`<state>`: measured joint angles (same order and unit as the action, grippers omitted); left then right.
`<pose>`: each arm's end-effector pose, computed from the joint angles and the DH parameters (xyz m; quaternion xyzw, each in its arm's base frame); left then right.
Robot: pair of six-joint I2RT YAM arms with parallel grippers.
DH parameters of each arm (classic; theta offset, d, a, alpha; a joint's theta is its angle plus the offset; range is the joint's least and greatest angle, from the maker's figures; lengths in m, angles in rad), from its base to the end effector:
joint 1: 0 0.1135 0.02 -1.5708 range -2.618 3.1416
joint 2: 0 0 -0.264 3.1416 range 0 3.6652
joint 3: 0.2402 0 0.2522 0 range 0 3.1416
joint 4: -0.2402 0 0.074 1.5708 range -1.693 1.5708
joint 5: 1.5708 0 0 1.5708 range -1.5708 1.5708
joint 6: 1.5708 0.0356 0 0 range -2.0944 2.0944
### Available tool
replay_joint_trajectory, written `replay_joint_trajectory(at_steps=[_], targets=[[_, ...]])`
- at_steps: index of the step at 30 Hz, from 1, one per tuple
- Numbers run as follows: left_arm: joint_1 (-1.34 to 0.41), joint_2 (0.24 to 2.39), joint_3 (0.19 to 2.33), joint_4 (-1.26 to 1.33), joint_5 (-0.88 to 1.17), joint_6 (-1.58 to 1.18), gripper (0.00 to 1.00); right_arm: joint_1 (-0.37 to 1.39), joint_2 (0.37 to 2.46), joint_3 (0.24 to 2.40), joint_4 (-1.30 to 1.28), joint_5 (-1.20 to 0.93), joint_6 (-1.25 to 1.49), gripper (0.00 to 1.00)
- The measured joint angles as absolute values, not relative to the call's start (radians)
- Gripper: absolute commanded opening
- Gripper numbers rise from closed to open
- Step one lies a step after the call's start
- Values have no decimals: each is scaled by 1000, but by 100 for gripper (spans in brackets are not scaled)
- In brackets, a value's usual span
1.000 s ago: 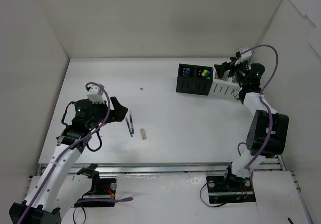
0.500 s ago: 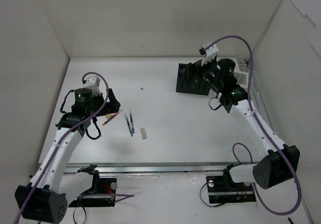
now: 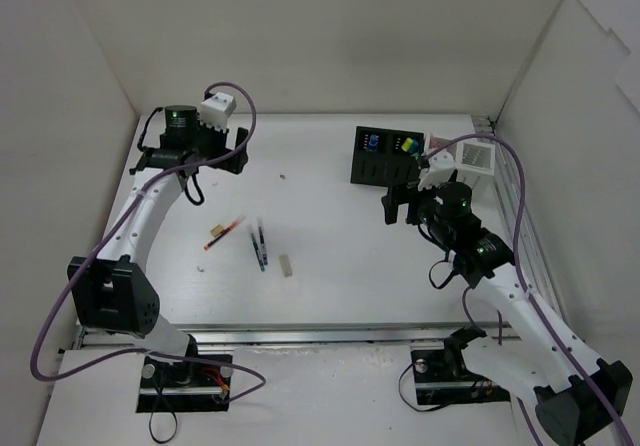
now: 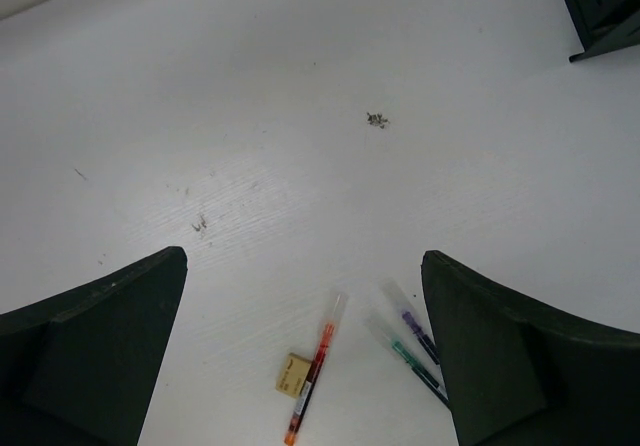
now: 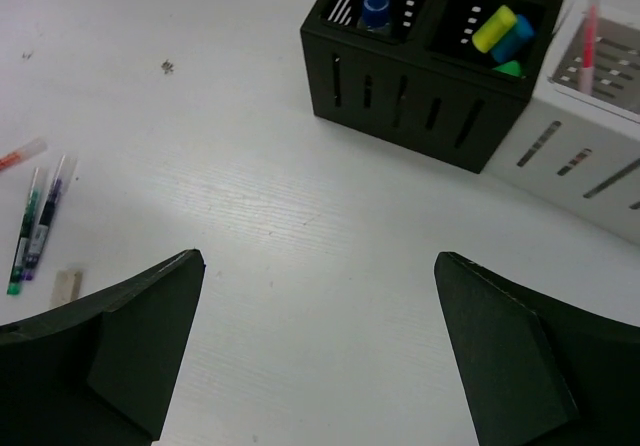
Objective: Sort the stationery into containers
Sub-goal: Pick up the pen from the center of the board.
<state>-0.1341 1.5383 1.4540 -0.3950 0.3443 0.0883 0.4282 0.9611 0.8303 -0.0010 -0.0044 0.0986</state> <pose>0.3512 -0.0595 0.3669 0.1818 0.8270 -0.1581 0.5079 0.2075 0.0949 0.3431 -0.1248 0.7417 0.1732 0.6358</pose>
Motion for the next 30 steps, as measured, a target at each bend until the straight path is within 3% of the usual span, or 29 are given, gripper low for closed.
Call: replay_joint_trajectory(at_steps=[11, 18, 25, 30], targets=[[-119, 1616, 1206, -424, 299, 123, 99, 434, 882, 749, -38, 117, 115, 98], [-130, 1681, 1164, -411, 190, 123, 82, 434, 881, 731, -60, 152, 104, 98], [-167, 1773, 1165, -404, 152, 126, 75, 434, 879, 716, -78, 188, 97, 98], [-194, 1825, 1185, -409, 119, 128, 60, 434, 873, 716, -88, 209, 93, 98]])
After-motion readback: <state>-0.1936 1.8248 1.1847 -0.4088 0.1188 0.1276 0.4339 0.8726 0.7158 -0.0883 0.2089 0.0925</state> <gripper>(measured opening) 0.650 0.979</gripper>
